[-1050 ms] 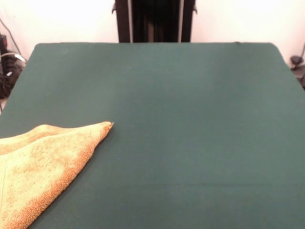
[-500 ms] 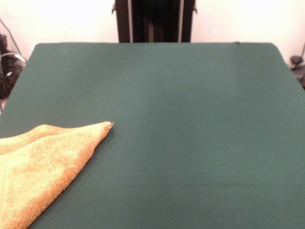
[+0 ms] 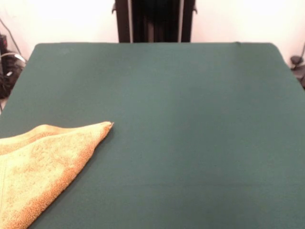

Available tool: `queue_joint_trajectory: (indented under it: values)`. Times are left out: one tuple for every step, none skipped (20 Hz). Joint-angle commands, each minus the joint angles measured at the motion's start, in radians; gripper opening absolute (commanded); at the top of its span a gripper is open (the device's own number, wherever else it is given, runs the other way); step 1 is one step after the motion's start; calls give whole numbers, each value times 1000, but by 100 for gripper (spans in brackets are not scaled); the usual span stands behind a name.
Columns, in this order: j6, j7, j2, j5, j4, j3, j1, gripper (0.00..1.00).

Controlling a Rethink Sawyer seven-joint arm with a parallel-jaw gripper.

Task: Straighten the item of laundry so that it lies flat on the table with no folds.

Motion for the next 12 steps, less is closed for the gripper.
queue_joint_trajectory:
  values:
    - [-101, 65, 146, 424, 168, -529, -33, 0]
    - [-116, 43, 156, 490, 162, -593, -49, 0]
    - [-126, 16, 165, 557, 157, -658, -66, 0]
    - [-140, -13, 174, 627, 152, -722, -83, 0]
    - [-160, -43, 185, 689, 148, -767, -97, 0]
    - [-166, -73, 190, 746, 144, -816, -111, 0]
    - [-171, -103, 195, 803, 139, -865, -126, 0]
    - [-170, -132, 198, 857, 136, -915, -140, 0]
    - [-173, -152, 202, 908, 132, -957, -151, 0]
    - [-169, -176, 205, 951, 130, -997, -162, 0]
    - [-177, -185, 209, 989, 127, -1024, -170, 0]
    - [-191, -208, 212, 1014, 124, -1051, -177, 0]
